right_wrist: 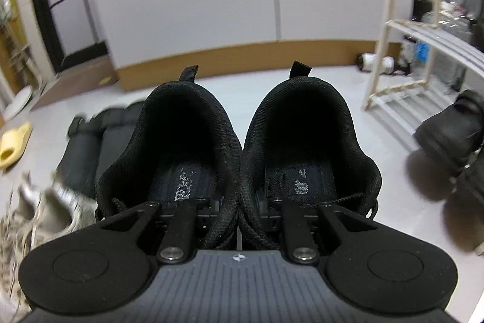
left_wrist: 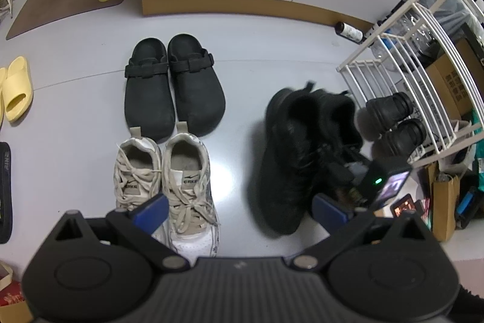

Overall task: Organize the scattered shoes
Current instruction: 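Lift the black sneakers with the right tool toward the wire rack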

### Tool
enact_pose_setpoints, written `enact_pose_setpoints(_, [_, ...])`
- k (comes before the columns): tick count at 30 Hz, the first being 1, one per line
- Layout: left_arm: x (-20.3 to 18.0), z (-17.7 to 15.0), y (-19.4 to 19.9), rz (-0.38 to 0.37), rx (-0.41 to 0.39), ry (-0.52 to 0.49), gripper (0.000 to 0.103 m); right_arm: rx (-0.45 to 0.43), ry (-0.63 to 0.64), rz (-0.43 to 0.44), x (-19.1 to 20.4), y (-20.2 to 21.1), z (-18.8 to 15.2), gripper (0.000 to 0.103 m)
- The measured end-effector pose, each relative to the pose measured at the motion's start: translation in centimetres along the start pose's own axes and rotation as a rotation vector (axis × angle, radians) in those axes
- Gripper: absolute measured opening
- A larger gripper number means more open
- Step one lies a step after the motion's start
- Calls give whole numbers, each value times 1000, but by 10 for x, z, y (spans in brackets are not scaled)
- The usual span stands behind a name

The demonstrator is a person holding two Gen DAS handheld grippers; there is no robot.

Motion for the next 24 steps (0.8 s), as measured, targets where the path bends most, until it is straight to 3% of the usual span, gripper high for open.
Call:
enact_pose_setpoints(12, [-1,-1,-5,4,9,0,102,-136,-209,-203,-112,16,67,18])
enact_pose_setpoints(14, [-2,-1,-6,4,12,-2,102,-164,-268,-269,-139,19,80,18])
enact_pose_setpoints(24, [-7,-2,-8,-13,19,-3,102,-257,-374,-452,-208,28,105,18])
Point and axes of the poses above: each gripper's, at about its wrist camera, not at the fingertips, and y roughly against the way its jaws point, x to its left, z to its top, the point moved 6 cm from there along -y, roughly the way its jaws point, and after that the axes turned 8 degrees about y, right-handed, at the moved point
